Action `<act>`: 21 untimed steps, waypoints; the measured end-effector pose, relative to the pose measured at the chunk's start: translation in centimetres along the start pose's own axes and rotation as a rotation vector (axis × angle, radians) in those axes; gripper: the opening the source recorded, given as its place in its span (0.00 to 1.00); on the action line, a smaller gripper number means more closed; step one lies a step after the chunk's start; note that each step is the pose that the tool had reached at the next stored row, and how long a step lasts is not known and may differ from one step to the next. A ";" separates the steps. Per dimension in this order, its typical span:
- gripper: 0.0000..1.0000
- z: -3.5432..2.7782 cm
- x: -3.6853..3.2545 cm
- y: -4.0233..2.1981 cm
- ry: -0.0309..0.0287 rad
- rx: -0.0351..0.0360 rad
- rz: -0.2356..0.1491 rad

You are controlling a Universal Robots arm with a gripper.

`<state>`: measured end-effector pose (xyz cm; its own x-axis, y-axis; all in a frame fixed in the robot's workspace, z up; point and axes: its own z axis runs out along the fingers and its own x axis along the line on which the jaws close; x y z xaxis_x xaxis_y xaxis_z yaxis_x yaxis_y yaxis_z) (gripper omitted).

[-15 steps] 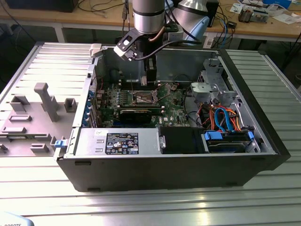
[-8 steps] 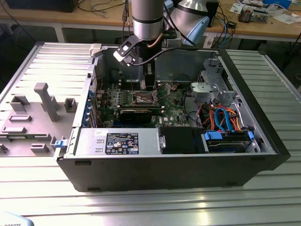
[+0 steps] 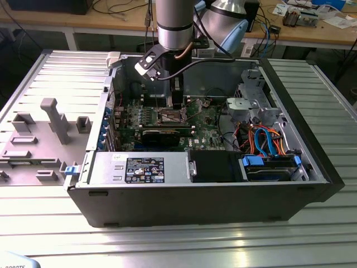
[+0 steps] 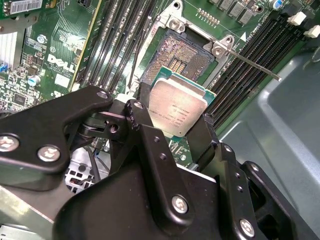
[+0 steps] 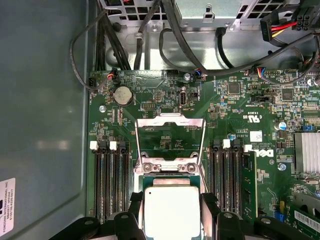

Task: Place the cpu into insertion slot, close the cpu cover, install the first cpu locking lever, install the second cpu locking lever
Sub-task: 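Place the cpu into insertion slot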

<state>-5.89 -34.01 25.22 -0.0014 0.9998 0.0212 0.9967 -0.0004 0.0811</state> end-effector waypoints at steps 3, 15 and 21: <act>0.54 0.00 0.00 0.00 0.0000 0.0000 0.000; 0.54 1.05 -0.03 -0.59 0.0009 -0.0095 -0.001; 0.54 2.62 -0.04 -1.00 0.0011 -0.0095 -0.002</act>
<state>-6.68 -33.99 22.53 -0.0038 0.9997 0.0221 0.9959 0.0018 0.0906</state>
